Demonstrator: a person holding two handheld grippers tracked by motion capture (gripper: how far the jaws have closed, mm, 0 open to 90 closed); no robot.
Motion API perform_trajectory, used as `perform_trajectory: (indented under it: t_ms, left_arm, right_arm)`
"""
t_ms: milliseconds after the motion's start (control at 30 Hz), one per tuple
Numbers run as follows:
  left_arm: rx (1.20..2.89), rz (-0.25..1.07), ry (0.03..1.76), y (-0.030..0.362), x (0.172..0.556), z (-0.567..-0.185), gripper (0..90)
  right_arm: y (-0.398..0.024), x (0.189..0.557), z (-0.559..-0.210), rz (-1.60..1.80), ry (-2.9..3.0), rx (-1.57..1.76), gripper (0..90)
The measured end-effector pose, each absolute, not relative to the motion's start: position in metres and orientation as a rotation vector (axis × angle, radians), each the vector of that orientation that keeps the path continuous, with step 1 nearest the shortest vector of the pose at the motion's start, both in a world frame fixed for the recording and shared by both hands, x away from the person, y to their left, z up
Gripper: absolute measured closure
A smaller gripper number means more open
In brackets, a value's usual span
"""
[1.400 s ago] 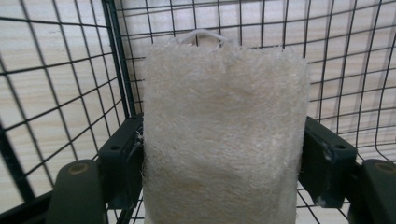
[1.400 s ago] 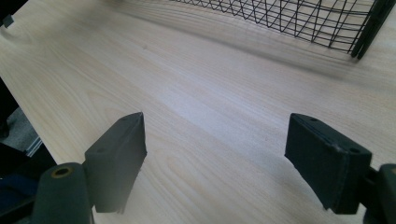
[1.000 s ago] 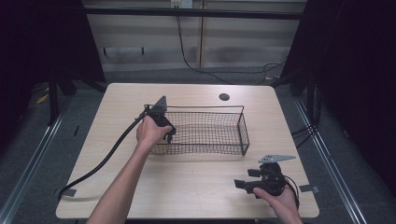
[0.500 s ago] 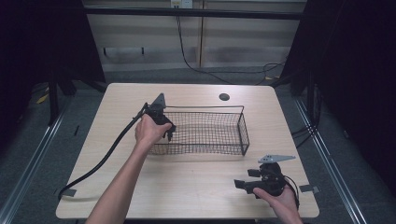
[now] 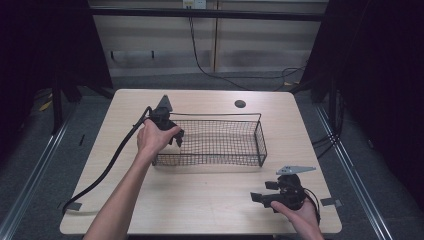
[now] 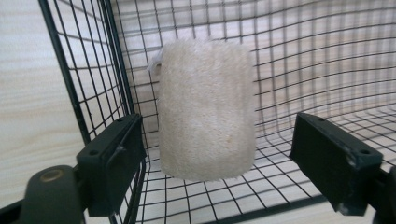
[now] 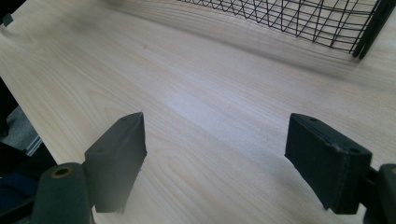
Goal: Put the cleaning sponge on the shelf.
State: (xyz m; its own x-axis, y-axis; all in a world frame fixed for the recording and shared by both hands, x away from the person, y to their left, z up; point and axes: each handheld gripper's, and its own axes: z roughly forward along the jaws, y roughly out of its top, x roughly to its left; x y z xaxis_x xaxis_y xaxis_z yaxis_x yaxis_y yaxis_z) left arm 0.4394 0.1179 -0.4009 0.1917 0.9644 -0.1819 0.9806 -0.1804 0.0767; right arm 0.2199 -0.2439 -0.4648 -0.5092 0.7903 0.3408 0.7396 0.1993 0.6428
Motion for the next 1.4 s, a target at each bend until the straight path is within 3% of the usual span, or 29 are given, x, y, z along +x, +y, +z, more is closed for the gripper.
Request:
perform_trajectory:
  t_ms: [500,667,967,1033,1400]
  left_arm:
    - [2.295,-0.149,1.676,0.123,0.428,-0.383,17.6]
    - [2.355,-0.179,1.471,0.128,0.422,-0.372,17.5]
    - [2.332,-0.194,1.329,0.140,0.413,-0.365,18.0]
    - [2.350,-0.132,1.313,0.144,0.409,-0.365,19.0]
    - [2.256,-0.058,1.162,0.174,0.385,-0.366,19.1]
  right_arm:
    - [-0.244,0.220,-0.465,1.218,2.381,1.522,20.2]
    - [-0.244,0.220,-0.465,1.221,2.376,1.525,20.2]
    - [-0.245,0.220,-0.465,1.219,2.376,1.527,20.2]
    - [-0.244,0.220,-0.465,1.217,2.376,1.525,20.2]
    - [-0.245,0.220,-0.465,1.216,2.369,1.535,20.1]
